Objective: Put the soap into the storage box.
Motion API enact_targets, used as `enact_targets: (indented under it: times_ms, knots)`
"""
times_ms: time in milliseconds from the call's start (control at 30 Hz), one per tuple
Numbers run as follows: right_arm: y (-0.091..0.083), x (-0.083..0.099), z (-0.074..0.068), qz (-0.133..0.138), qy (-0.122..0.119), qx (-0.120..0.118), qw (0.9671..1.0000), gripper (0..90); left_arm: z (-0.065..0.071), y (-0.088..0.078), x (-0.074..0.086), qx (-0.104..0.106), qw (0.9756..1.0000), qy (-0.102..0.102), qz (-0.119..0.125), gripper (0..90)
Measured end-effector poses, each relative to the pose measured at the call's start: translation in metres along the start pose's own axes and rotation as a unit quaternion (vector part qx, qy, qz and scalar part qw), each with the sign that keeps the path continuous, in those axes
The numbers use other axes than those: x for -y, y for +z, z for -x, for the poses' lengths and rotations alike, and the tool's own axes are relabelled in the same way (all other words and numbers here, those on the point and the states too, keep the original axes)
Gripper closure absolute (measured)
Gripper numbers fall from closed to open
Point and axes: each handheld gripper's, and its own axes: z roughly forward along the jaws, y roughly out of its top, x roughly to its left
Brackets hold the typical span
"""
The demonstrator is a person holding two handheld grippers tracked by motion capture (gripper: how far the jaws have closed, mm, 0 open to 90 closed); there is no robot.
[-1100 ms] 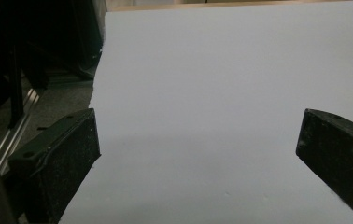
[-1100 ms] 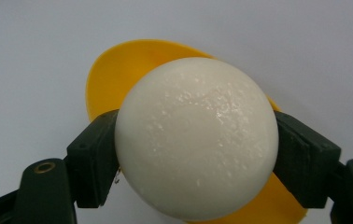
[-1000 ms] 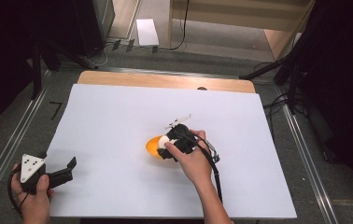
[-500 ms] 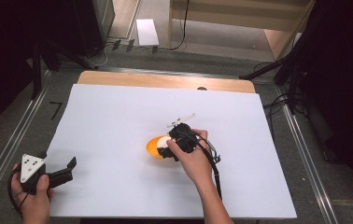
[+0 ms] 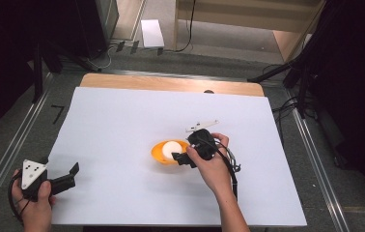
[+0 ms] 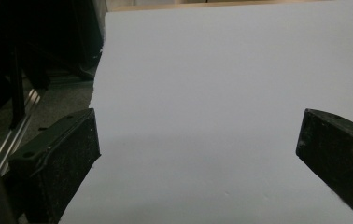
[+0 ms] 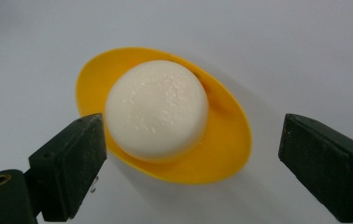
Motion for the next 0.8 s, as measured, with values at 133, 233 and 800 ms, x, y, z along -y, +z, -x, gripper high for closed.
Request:
enact_targets:
  times_ms: [133,233,800]
  knots:
    - [-0.008,0.006,0.007,0.008,-0.003,0.008,0.9999,5.3,0.000,0.000,0.000,-0.003,1.0000,-0.001,0.001,0.0]
    - [-0.013,0.010,0.013,0.012,0.004,0.008,0.9999,2.5,0.000,0.000,0.000,-0.003,1.0000,0.000,0.001,0.0]
    - [-0.035,0.042,0.042,0.020,0.035,0.024,0.9989,2.0,0.001,0.000,0.000,-0.005,1.0000,0.001,0.002,0.0]
